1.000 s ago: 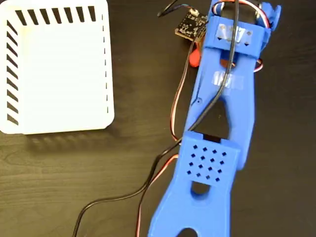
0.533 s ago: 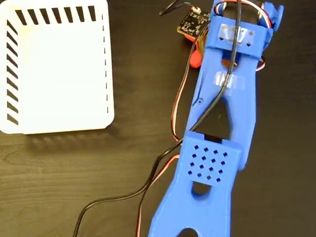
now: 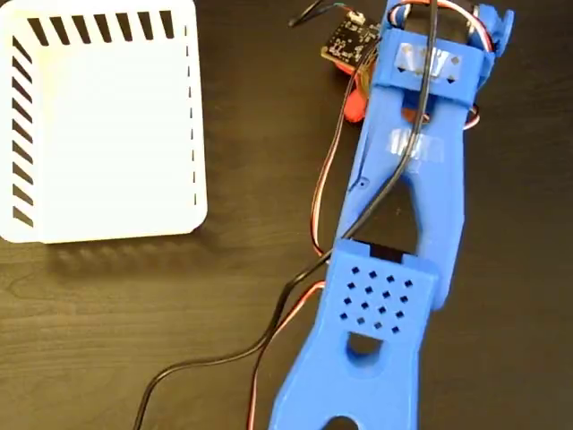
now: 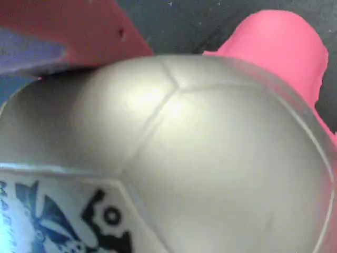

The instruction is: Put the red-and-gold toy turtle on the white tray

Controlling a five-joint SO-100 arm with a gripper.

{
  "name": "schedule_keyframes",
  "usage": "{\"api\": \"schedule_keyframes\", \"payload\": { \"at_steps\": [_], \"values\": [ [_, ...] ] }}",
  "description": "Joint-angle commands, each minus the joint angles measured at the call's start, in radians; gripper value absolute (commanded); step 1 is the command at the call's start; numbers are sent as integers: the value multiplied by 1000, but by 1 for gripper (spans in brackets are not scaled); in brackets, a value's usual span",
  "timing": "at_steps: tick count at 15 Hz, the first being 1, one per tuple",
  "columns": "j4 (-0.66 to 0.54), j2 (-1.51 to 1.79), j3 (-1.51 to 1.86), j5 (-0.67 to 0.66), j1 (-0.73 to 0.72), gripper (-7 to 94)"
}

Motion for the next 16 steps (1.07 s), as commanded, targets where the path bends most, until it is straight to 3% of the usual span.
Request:
{"api": "schedule_keyframes", "payload": {
  "at_steps": [1,10,16],
  "values": [
    [0,275,60,12,26,0],
    [49,732,192,20,-51,0],
    [-25,861,408,31,-110,0]
  ]
}}
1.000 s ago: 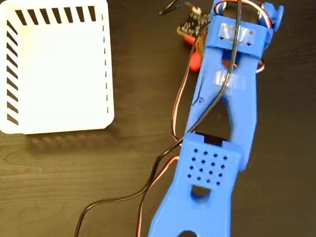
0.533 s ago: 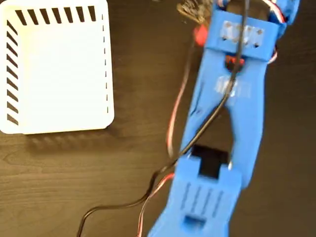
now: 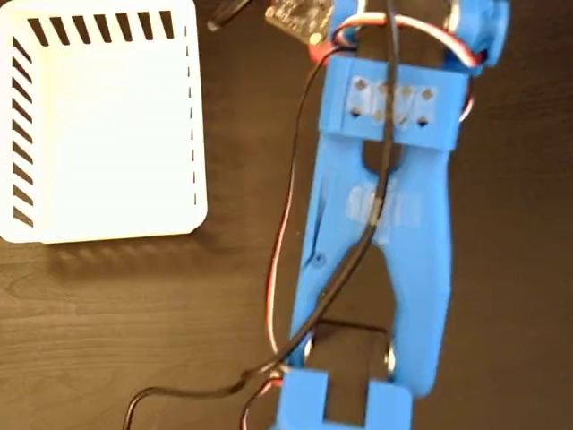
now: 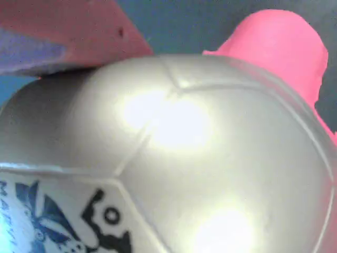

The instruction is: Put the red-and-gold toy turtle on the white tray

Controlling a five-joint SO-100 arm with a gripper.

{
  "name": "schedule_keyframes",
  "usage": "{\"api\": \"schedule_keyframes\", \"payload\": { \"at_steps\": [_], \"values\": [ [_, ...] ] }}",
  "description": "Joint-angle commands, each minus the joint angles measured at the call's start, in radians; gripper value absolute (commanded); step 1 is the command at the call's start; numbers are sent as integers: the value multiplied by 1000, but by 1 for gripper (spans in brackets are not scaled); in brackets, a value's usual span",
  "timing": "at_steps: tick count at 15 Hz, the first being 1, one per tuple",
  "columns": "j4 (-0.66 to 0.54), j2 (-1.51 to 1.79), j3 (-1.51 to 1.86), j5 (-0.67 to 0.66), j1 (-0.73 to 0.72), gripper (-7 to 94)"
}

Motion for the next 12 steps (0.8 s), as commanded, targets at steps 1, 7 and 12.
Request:
{"api": "schedule_keyframes", "payload": {
  "at_steps": [1,7,12],
  "values": [
    [-54,166,72,12,-57,0],
    [-109,175,164,74,-472,0],
    [-114,14,89,117,-615,0]
  ]
}}
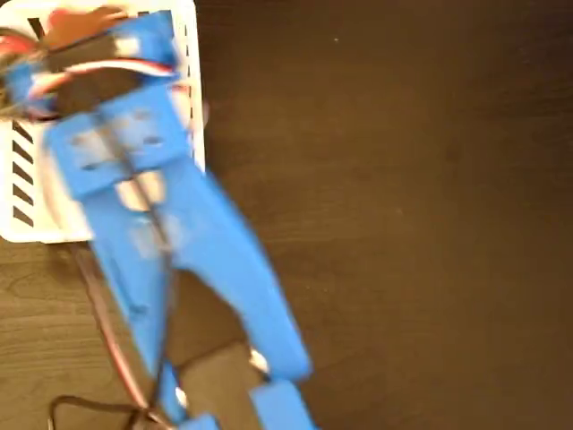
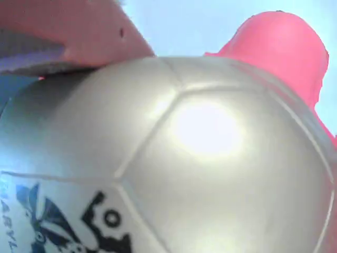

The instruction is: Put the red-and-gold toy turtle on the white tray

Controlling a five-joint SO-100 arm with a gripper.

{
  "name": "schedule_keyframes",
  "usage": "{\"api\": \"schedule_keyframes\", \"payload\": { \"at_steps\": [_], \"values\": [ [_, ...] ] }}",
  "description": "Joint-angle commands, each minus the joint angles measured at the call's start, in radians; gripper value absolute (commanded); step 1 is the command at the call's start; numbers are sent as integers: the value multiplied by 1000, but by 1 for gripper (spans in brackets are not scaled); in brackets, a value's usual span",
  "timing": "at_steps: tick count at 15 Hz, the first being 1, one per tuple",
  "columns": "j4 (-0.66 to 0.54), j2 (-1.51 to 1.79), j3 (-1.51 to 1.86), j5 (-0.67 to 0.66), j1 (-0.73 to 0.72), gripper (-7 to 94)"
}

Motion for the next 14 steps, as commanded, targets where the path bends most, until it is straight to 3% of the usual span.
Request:
{"api": "schedule_keyframes", "payload": {
  "at_steps": [1,14],
  "values": [
    [-14,-2,-60,28,-34,0],
    [-28,-110,-67,49,-11,0]
  ]
}}
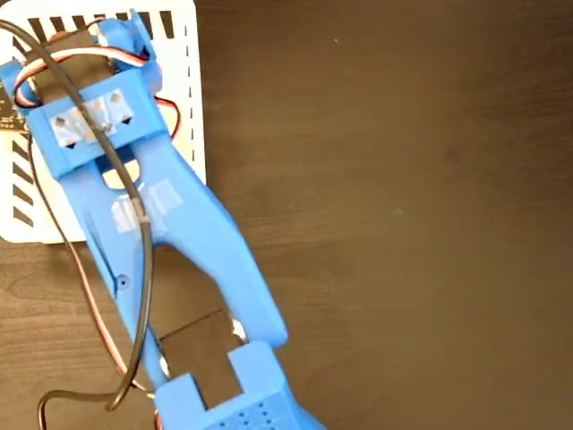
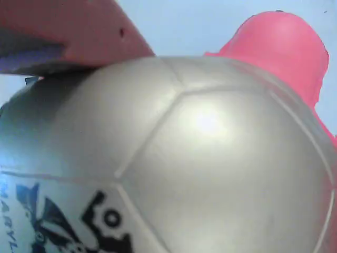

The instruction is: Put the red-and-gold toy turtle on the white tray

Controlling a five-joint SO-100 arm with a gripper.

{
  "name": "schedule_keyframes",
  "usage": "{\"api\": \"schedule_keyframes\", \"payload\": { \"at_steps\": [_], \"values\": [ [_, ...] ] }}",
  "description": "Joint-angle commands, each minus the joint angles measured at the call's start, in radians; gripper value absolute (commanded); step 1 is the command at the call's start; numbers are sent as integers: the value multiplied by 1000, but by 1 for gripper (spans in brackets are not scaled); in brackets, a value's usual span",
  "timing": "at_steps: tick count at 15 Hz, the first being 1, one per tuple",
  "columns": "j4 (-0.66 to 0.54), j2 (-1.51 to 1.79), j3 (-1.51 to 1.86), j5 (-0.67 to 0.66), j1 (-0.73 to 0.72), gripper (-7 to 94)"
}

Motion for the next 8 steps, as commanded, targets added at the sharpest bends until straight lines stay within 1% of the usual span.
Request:
{"api": "schedule_keyframes", "payload": {
  "at_steps": [1,3,5,6,7,8],
  "values": [
    [2,25,-58,12,-2,0],
    [-9,20,-58,9,3,1],
    [-9,15,-58,11,3,11],
    [-6,9,-61,11,2,20],
    [0,5,-60,12,-2,42],
    [6,-2,-58,14,-6,61]
  ]
}}
